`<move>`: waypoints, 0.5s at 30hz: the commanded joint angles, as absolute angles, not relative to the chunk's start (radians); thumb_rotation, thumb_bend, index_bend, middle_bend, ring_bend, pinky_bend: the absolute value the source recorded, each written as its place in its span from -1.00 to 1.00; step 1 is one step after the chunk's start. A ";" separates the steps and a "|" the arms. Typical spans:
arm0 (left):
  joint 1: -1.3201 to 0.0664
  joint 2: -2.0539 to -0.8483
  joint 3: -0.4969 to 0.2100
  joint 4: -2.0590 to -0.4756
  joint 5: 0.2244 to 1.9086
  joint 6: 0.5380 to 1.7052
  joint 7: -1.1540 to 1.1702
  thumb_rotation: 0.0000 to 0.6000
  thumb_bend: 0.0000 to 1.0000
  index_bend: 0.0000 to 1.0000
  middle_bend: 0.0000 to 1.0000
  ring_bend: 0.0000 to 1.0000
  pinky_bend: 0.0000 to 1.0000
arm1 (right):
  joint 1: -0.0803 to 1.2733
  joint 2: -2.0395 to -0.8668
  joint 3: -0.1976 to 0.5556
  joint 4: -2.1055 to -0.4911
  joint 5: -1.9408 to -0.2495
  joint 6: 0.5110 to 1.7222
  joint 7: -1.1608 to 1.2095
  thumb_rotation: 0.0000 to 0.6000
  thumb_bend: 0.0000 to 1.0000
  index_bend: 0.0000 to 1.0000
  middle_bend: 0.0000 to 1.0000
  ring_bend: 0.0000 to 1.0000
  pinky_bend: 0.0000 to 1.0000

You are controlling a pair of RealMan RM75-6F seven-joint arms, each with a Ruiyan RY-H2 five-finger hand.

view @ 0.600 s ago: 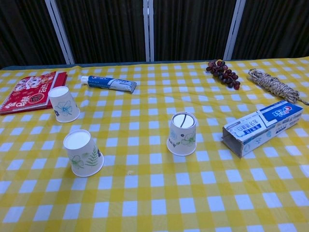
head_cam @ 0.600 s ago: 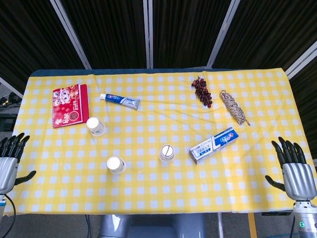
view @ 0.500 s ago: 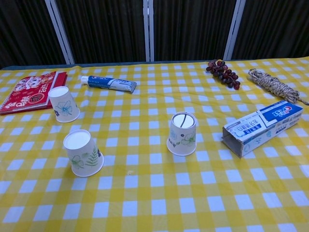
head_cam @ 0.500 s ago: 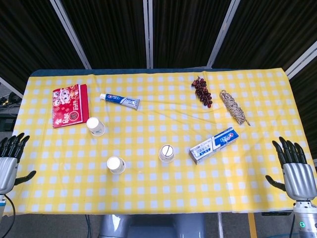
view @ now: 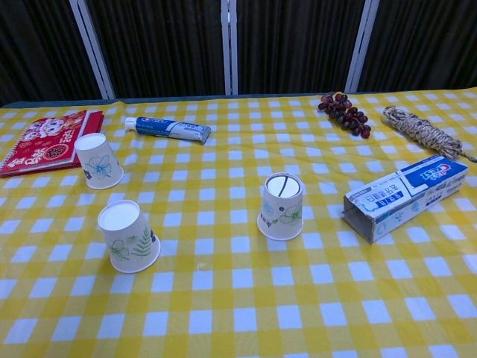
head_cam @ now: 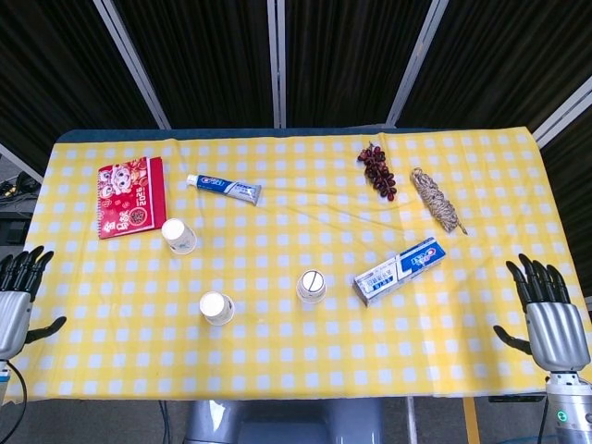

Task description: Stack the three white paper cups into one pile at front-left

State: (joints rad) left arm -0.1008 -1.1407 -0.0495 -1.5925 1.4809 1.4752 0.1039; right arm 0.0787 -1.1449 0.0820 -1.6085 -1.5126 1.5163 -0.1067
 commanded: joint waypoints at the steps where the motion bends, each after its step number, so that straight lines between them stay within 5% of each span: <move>1: -0.113 -1.139 -0.059 -1.596 1.474 1.463 0.102 1.00 -0.86 -1.00 -1.00 -1.00 -1.00 | 0.080 -1.145 0.084 -1.606 -1.508 1.513 -0.102 1.00 -0.98 -0.96 -1.00 -1.00 -1.00; 9: -0.210 -1.102 -0.124 -1.600 1.451 1.365 0.107 1.00 -0.86 -0.96 -1.00 -1.00 -0.93 | 0.082 -1.142 0.087 -1.602 -1.500 1.506 -0.088 1.00 -0.98 -0.92 -1.00 -1.00 -1.00; 15: -0.338 -1.067 -0.178 -1.583 1.423 1.207 0.131 1.00 -0.83 -0.61 -1.00 -0.95 -0.79 | 0.081 -1.139 0.086 -1.603 -1.503 1.509 -0.076 1.00 -0.98 -0.89 -1.00 -1.00 -1.00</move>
